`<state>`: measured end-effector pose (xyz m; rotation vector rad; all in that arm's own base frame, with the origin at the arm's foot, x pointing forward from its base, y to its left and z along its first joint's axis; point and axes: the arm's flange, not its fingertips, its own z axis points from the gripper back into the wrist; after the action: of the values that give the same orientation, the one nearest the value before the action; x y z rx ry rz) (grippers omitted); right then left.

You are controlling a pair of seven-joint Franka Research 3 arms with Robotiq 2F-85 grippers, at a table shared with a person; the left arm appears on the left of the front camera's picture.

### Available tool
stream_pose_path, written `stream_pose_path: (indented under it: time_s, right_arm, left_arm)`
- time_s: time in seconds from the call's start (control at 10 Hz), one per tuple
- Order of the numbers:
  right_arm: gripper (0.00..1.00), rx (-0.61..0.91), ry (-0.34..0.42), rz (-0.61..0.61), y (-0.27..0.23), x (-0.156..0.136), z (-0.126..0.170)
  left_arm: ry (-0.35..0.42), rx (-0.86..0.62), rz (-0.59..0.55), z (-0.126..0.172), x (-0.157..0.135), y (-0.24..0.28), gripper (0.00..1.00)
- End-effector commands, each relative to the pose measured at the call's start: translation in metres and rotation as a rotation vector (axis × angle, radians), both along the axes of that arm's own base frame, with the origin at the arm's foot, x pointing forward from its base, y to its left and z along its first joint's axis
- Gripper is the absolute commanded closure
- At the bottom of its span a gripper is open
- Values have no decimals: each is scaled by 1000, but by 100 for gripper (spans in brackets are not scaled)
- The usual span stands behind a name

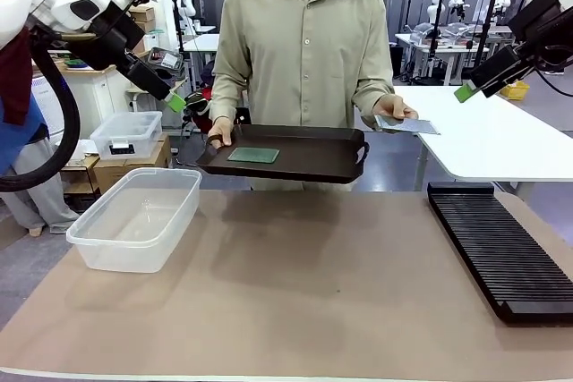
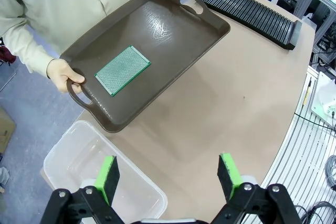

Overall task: Sort PCBs into racks and boxes based on the side picked up.
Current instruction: Pick up the Blank PCB handed by the Human.

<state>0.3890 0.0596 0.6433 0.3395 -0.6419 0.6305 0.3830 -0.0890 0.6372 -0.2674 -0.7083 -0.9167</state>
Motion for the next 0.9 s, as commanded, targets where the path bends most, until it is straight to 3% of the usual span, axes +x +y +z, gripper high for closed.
stream_pose_path:
  time_s: [0.0, 0.2, 0.5, 0.8]
  right_arm:
    - [0, 0, 4, 3, 0, 0, 0]
    - [0, 0, 0, 0, 0, 0, 0]
    - [0, 197, 225, -104, -17, 27, 1]
    - [0, 263, 410, -199, -38, 58, -12]
  left_arm:
    - [8, -4, -4, -1, 0, 1, 0]
    - [8, -4, -4, -1, 0, 1, 0]
    - [8, -4, -4, -1, 0, 1, 0]
    - [8, -4, -4, -1, 0, 1, 0]
